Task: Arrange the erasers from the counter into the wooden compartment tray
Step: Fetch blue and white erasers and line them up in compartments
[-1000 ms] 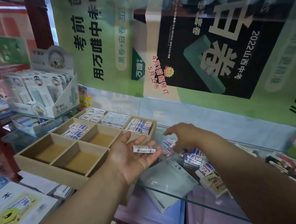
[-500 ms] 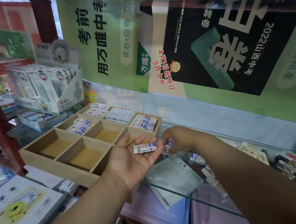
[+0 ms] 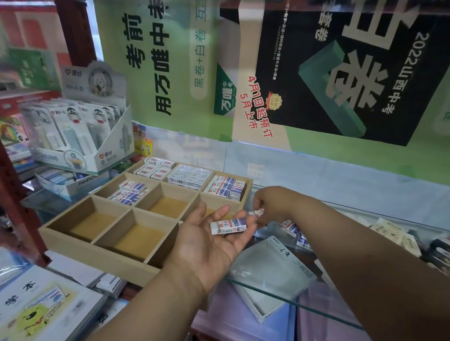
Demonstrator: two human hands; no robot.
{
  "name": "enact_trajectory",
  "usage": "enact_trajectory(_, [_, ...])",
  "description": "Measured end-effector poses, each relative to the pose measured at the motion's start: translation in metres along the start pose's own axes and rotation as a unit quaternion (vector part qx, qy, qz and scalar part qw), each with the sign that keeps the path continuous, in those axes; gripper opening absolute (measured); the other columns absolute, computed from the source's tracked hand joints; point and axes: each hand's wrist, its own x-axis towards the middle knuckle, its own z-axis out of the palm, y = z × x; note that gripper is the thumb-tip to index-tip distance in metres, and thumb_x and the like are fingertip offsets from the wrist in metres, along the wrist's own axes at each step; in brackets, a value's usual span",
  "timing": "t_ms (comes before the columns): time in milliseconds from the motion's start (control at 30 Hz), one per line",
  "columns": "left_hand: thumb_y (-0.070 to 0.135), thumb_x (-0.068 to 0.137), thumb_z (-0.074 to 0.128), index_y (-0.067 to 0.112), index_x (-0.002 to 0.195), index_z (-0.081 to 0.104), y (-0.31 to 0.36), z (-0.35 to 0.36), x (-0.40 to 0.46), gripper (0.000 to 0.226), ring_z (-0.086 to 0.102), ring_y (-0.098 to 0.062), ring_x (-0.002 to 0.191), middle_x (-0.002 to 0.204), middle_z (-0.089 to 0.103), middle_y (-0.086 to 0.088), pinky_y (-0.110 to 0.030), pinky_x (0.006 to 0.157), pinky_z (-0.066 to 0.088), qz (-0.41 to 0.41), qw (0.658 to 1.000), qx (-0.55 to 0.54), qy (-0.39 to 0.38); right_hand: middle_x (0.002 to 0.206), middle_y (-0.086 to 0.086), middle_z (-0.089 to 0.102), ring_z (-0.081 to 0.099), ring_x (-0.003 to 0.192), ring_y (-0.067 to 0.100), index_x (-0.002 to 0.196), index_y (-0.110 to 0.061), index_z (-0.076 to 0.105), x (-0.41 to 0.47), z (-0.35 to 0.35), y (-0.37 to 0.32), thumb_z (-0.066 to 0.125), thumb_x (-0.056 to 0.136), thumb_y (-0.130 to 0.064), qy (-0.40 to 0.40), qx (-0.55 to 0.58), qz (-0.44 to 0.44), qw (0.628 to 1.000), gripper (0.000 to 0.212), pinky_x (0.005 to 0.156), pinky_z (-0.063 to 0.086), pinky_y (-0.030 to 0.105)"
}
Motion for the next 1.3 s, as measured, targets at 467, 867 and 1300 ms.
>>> enact_trajectory(467, [0.047, 0.098, 0.044, 0.004, 0.116, 0.053, 0.001, -0.001, 0.004, 0.047, 0.057, -0.050, 0.109, 0.105, 0.063, -0.028, -0.059, 0.087, 0.048, -0.017, 0.999, 0.032, -0.015, 0.087, 0.000, 0.071, 0.066, 0.079, 0.017, 0.089, -0.015, 0.069, -0.052, -0.069, -0.031, 0.084, 0.067, -0.019, 0.072, 0.181, -0.103, 0.975, 0.027, 0.078, 0.051, 0.029])
enact_trajectory(867, [0.019, 0.096, 0.054, 0.009, 0.086, 0.063, -0.001, 0.007, 0.003, 0.016, 0.064, -0.036, 0.093, 0.097, 0.062, -0.018, -0.028, 0.045, 0.056, -0.051, 0.999, 0.009, -0.003, 0.083, 0.005, 0.058, 0.058, 0.087, 0.025, 0.077, -0.010, 0.062, -0.046, -0.047, -0.003, 0.059, 0.088, -0.048, 0.067, -0.114, 0.013, 0.991, 0.039, 0.080, 0.047, 0.031])
enact_trajectory(1300, [0.032, 0.086, 0.068, 0.012, 0.088, 0.062, -0.007, 0.018, 0.002, 0.021, 0.068, -0.022, 0.061, 0.079, 0.066, -0.006, -0.016, 0.037, 0.046, -0.023, 0.987, 0.155, 0.038, 0.069, 0.008, 0.050, 0.045, 0.068, 0.020, 0.076, -0.002, 0.068, -0.055, -0.047, -0.012, 0.074, 0.075, -0.034, 0.124, 0.328, 0.055, 0.935, 0.033, 0.065, 0.034, 0.029])
